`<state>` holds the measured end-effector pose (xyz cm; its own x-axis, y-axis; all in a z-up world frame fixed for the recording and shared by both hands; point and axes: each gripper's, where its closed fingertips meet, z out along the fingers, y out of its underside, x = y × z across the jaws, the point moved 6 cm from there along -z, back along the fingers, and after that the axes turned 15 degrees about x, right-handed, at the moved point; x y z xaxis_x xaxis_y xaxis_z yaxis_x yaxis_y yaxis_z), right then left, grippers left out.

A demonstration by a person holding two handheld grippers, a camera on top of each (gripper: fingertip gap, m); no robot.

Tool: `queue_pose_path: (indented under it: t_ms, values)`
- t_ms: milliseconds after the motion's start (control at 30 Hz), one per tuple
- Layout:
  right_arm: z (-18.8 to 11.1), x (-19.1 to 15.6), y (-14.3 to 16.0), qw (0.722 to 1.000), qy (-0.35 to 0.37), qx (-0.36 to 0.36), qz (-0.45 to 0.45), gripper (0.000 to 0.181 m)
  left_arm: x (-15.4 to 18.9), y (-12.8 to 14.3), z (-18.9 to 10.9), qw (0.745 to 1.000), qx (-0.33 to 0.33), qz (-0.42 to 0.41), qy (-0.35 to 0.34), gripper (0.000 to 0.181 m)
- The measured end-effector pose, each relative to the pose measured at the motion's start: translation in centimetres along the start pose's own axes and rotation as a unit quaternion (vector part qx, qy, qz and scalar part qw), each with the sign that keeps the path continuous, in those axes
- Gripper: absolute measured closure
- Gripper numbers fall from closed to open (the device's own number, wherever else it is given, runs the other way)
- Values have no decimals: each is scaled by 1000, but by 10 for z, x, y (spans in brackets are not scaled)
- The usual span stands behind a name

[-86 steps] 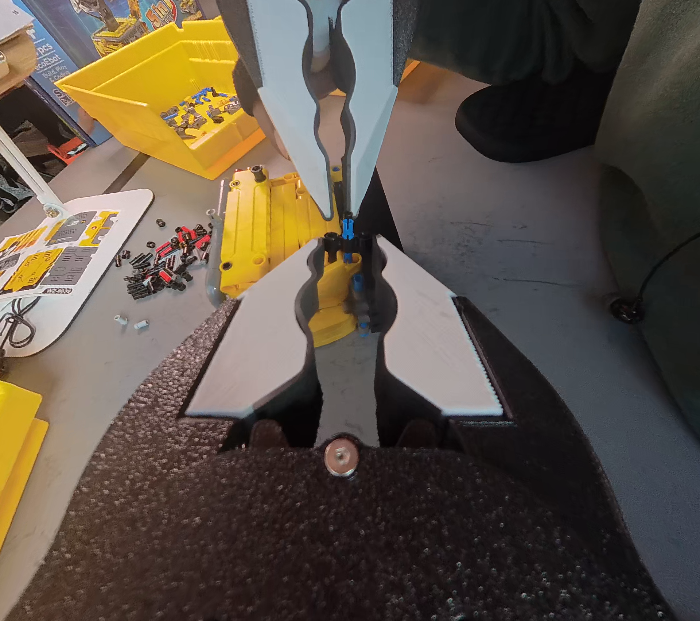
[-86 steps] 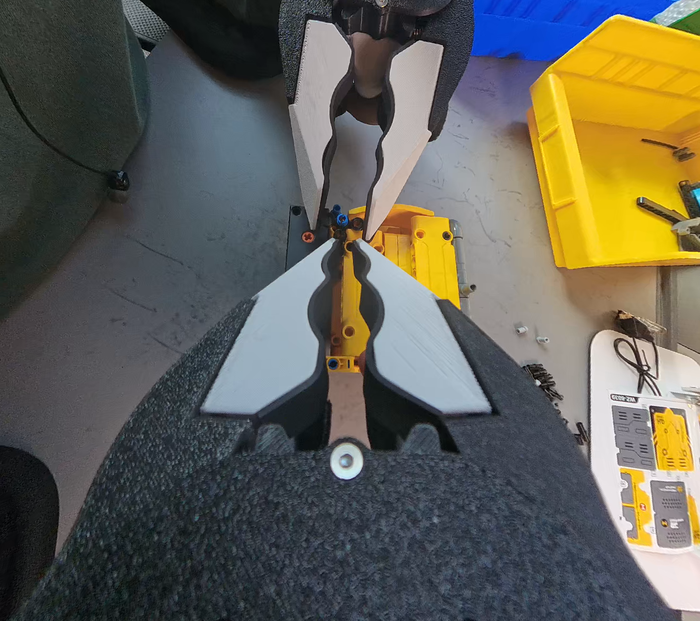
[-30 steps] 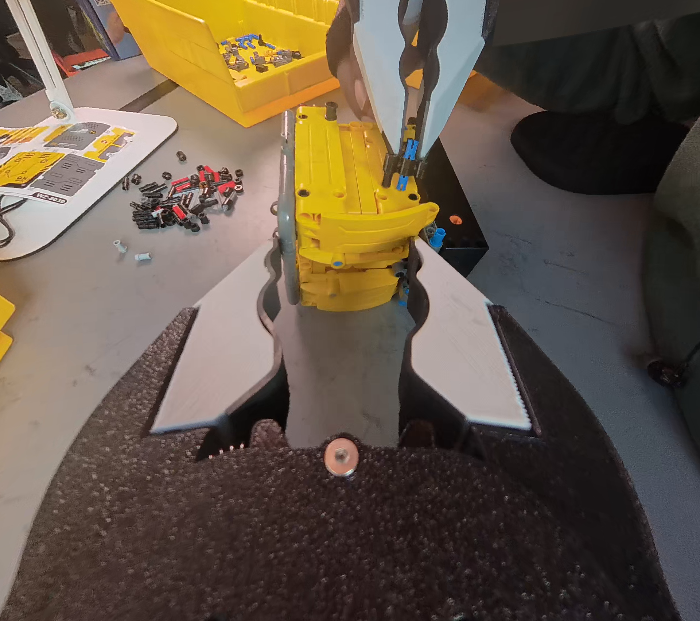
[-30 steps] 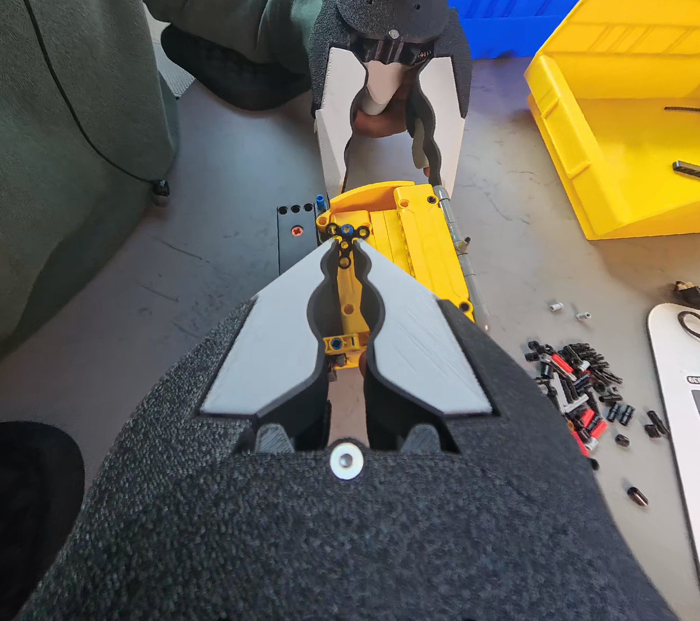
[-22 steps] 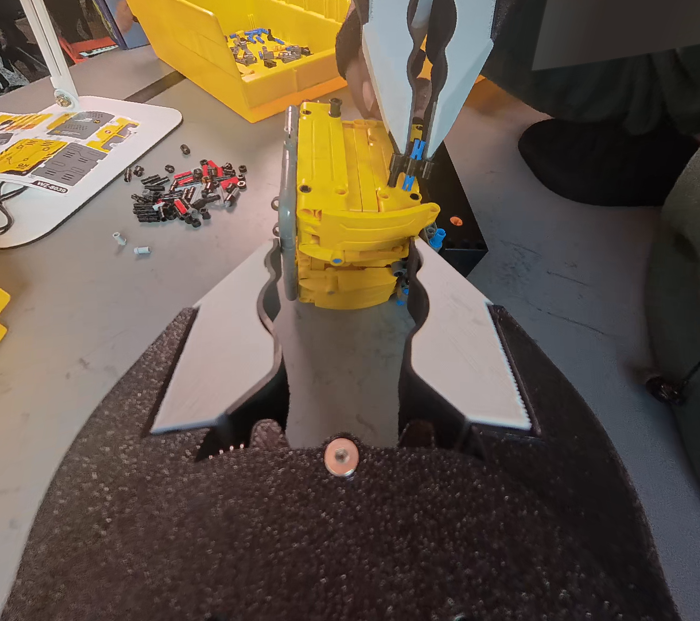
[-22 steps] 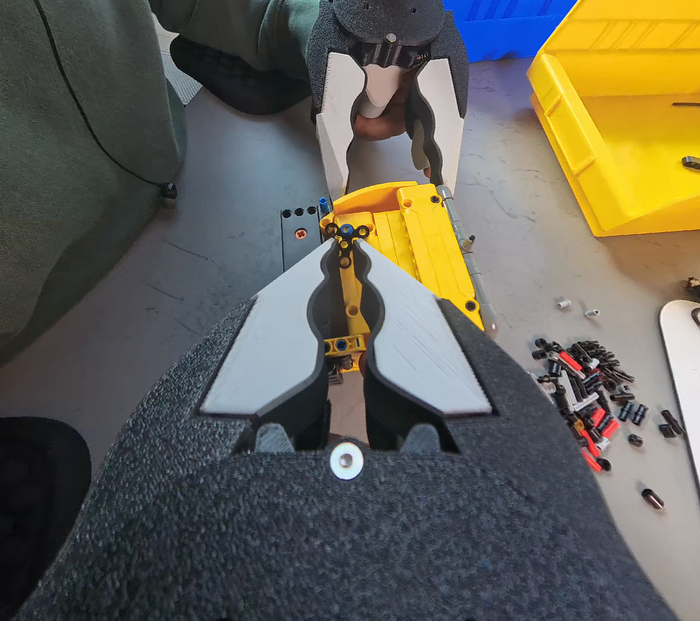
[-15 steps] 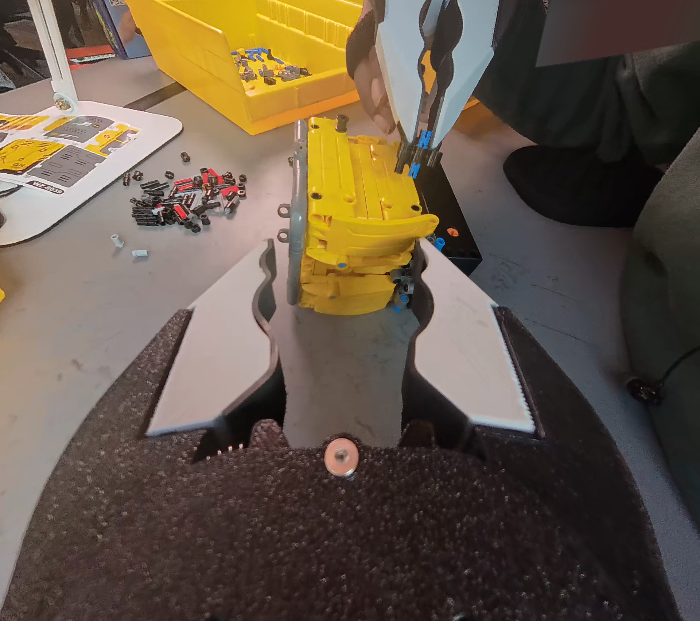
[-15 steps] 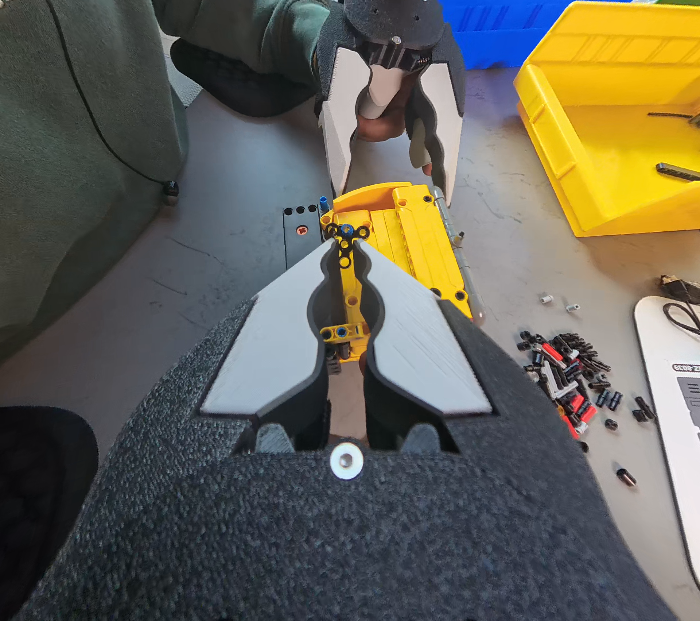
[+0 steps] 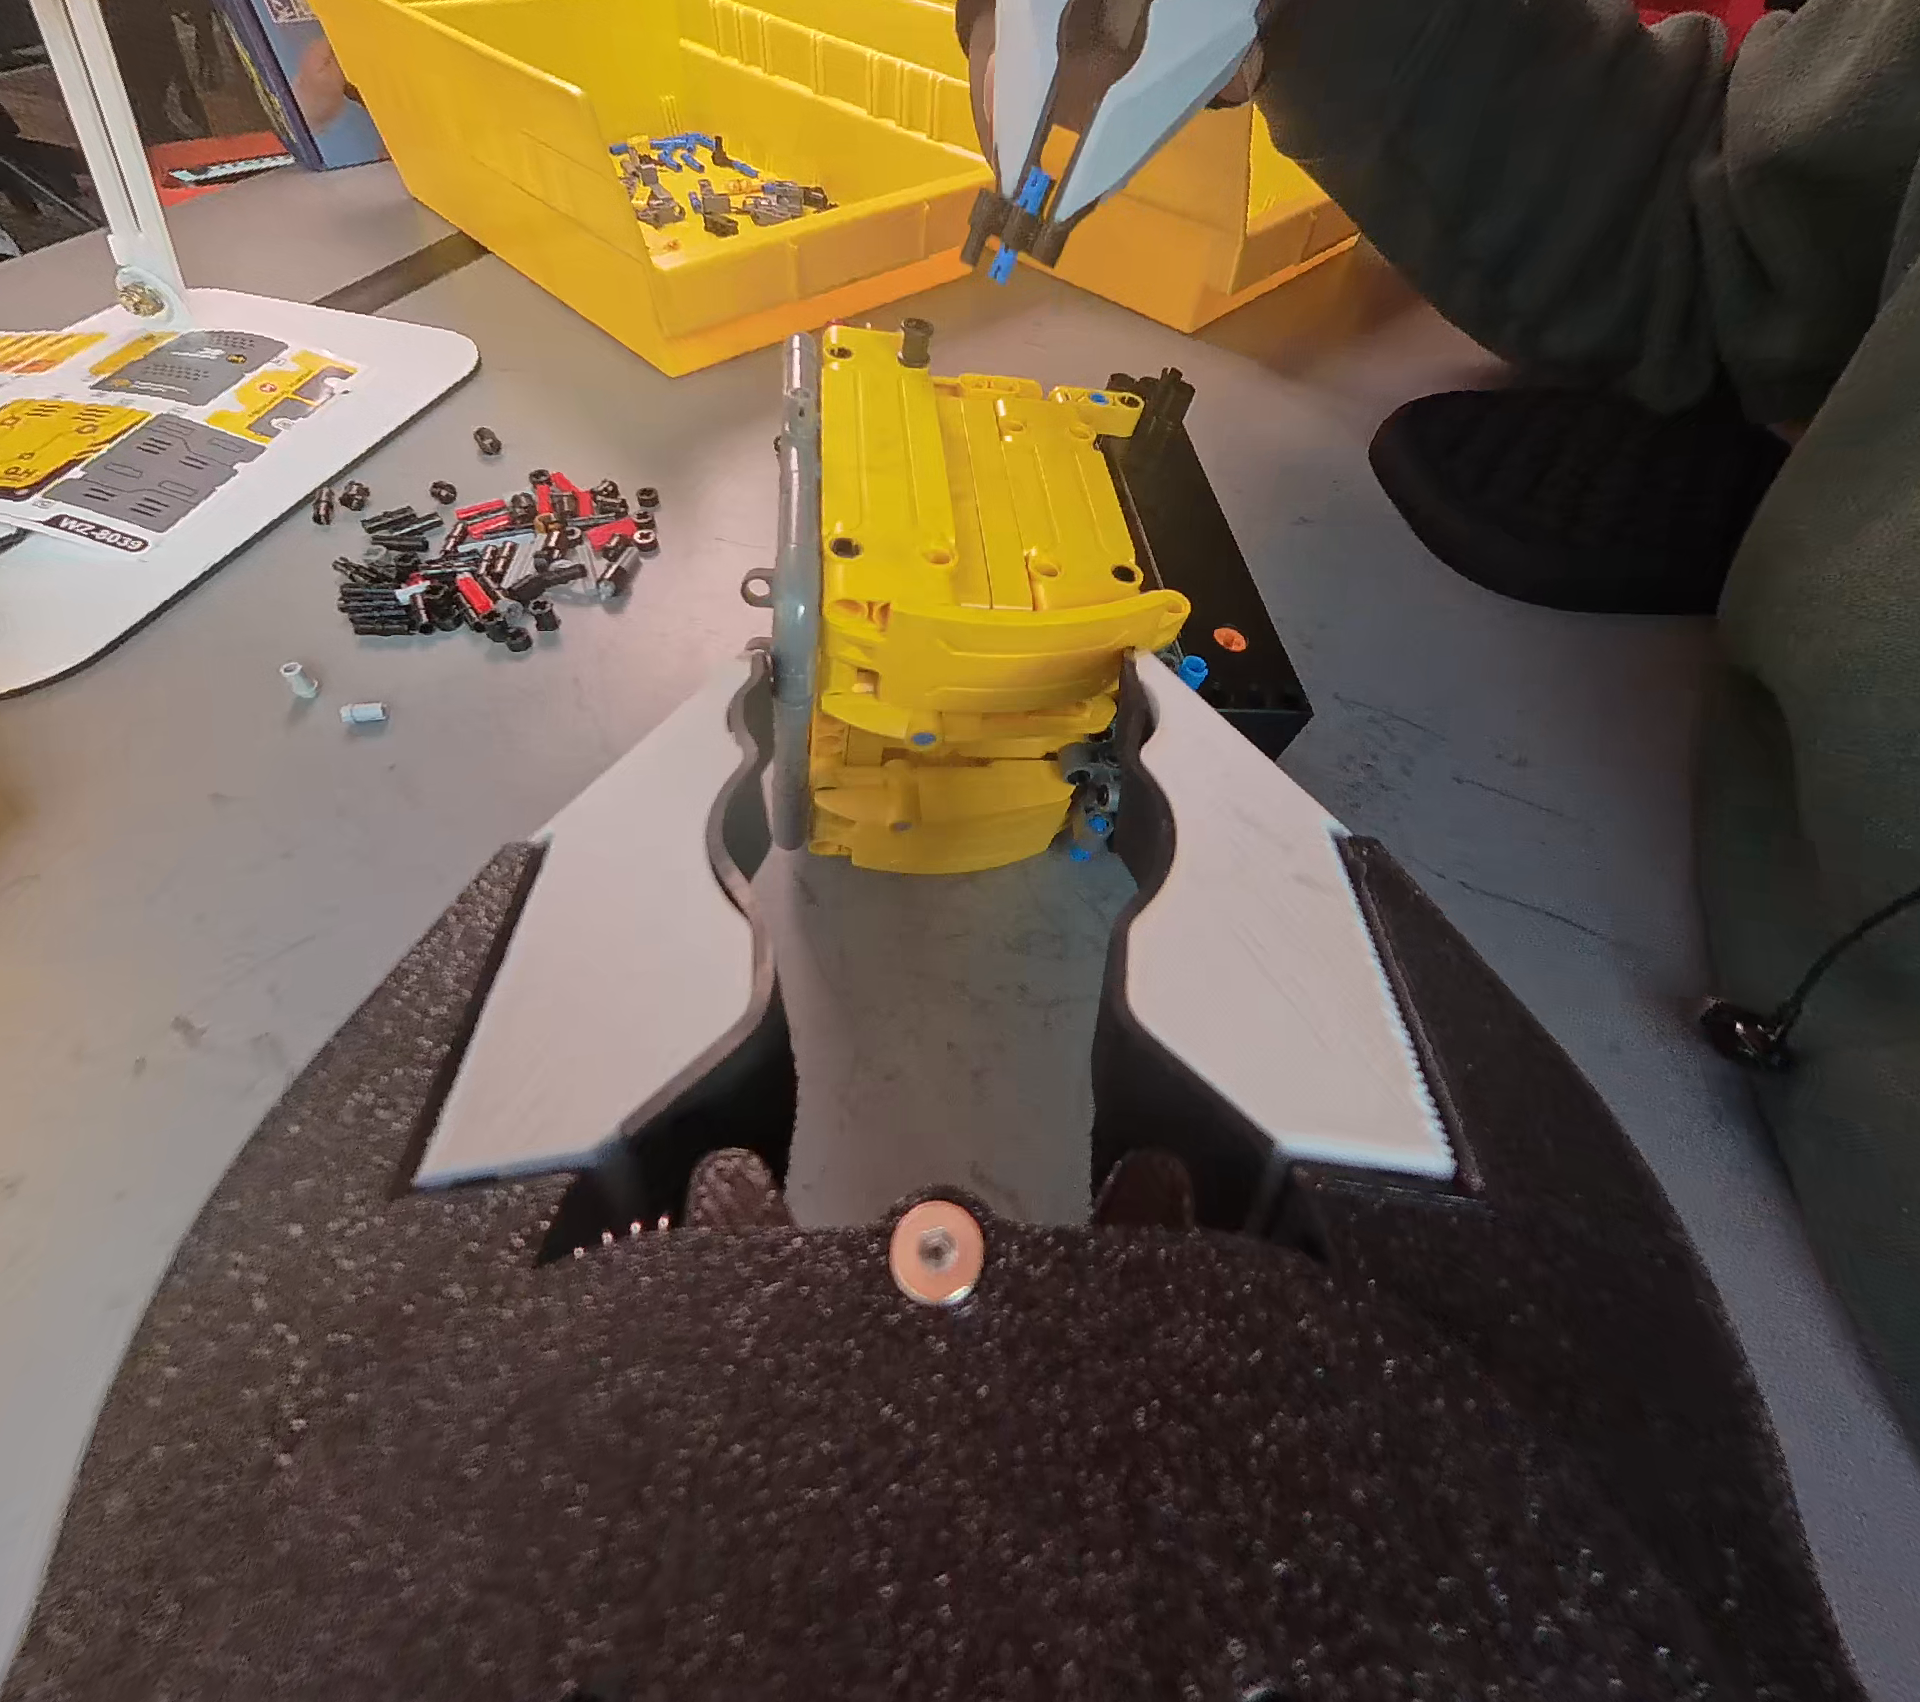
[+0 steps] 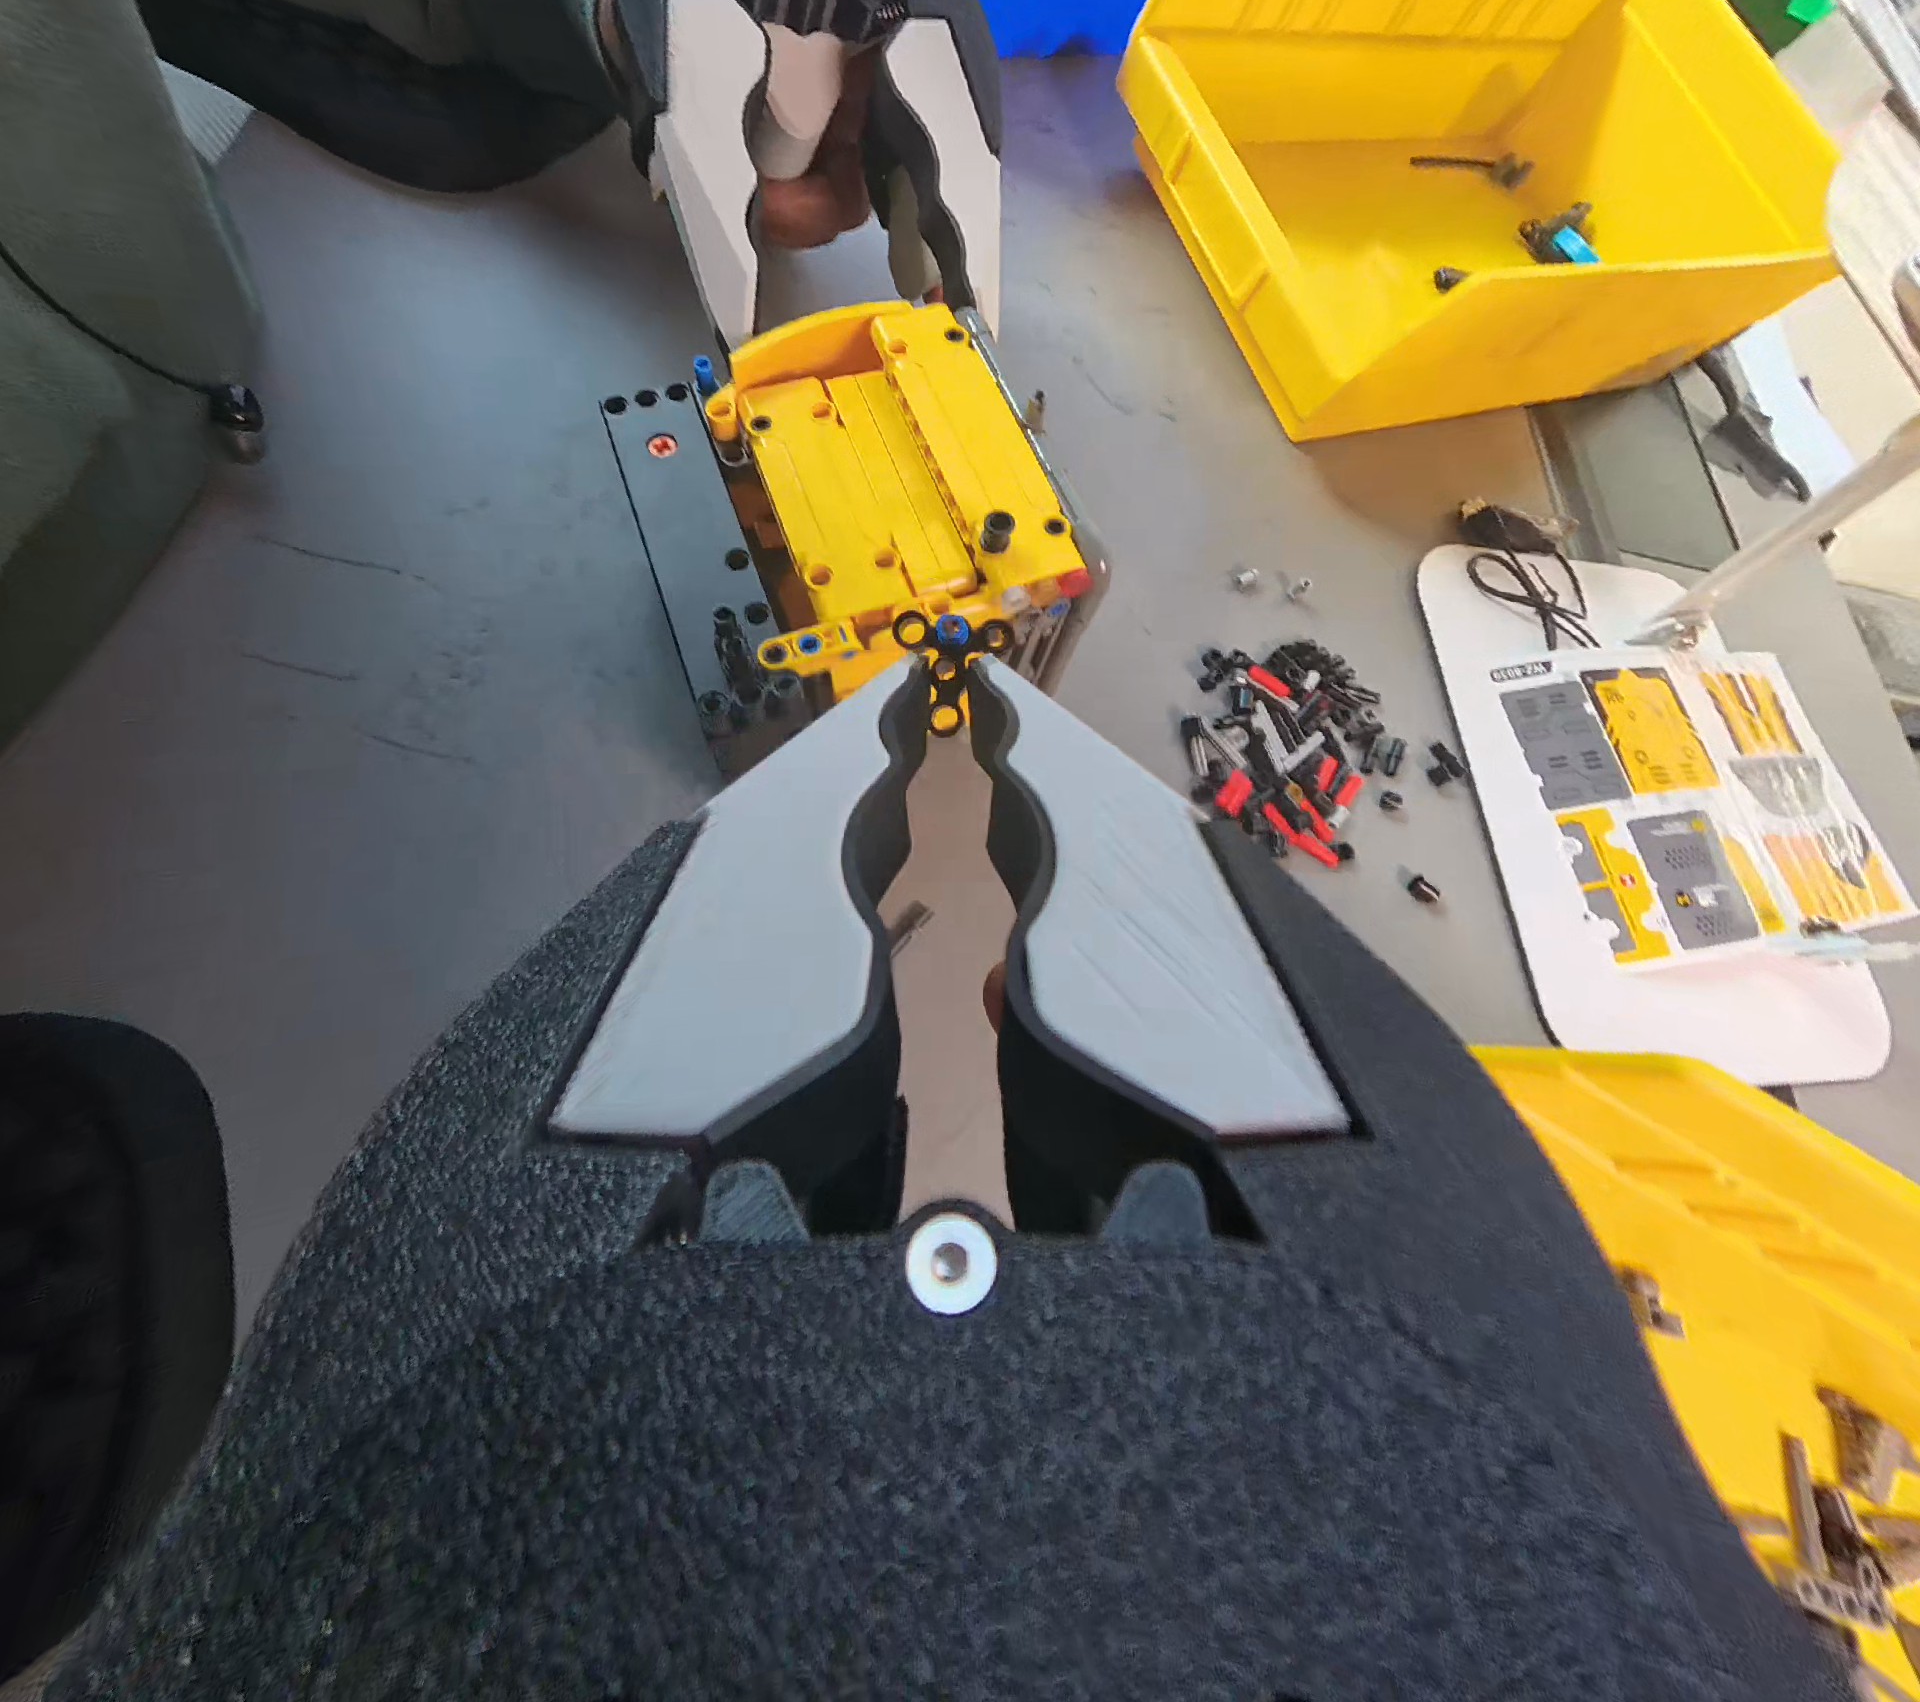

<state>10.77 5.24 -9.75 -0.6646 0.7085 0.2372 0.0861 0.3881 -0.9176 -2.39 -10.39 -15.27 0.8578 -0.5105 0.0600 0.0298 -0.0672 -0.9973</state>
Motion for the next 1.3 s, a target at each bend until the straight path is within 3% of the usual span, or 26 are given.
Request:
queue_pose_path:
  t_ms: [233,600,833,1000,1133,1300]
  values:
    - [6,-4,28,996,-18,-86,2,175,0,0,0,1000,-1,-3,2,116]
    - [21,-16,29,995,-56,-77,10,175,0,-8,-5,999,27,-26,12,110]
    - [23,-17,29,995,-58,-78,9,175,7,-21,13,995,59,-79,-15,100]
    - [23,-18,30,995,-57,-84,7,175,4,-11,15,998,10,-30,-45,107]
    - [23,-18,29,995,-55,-88,2,175,-1,-13,5,999,5,-14,-51,121]
    - [24,-19,30,994,-55,-93,1,175,-8,-16,-8,999,0,-16,-44,123]
